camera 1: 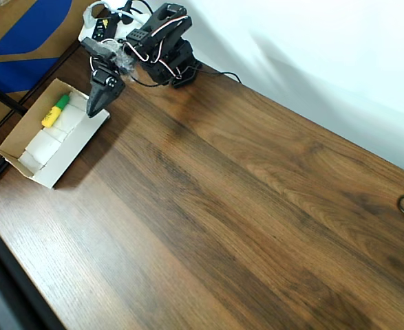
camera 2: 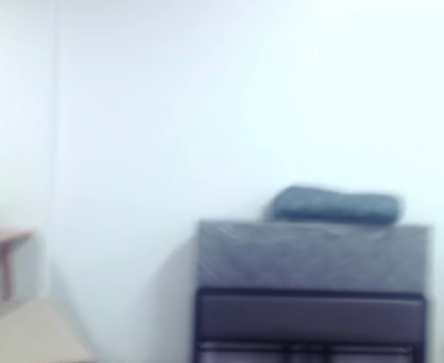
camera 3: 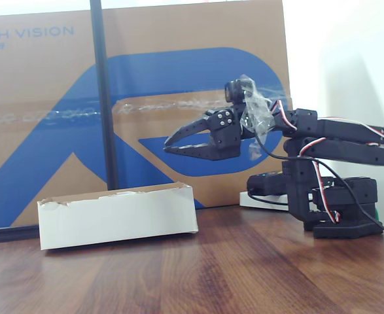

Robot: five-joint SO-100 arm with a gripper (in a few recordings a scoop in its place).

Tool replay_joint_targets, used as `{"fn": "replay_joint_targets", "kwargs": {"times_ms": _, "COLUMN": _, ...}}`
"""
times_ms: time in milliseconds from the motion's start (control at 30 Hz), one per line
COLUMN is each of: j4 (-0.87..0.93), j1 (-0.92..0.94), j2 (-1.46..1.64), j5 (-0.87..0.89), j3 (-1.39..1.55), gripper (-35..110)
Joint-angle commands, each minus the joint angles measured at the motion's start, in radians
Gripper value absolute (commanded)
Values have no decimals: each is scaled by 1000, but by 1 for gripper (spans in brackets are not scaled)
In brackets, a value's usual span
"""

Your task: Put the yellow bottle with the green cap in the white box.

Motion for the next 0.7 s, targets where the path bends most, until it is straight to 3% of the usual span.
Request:
{"fn": "replay_joint_targets", "kwargs": {"times_ms": 0, "j4": 187, "j1": -8, "j2": 107, "j5": 23, "j3": -6, "gripper": 0}}
{"fn": "replay_joint_targets", "kwargs": {"times_ms": 333, "j4": 784, "j1": -6, "j2": 172, "j5": 21, "j3": -9, "gripper": 0}}
{"fn": "replay_joint_targets", "kwargs": {"times_ms": 567, "j4": 1132, "j1": -15, "j2": 172, "j5": -83, "j3": -9, "gripper": 3}}
{"fn": "replay_joint_targets", "kwargs": {"times_ms": 667, "j4": 1161, "j1": -28, "j2": 170, "j5": -84, "j3": -9, "gripper": 0}}
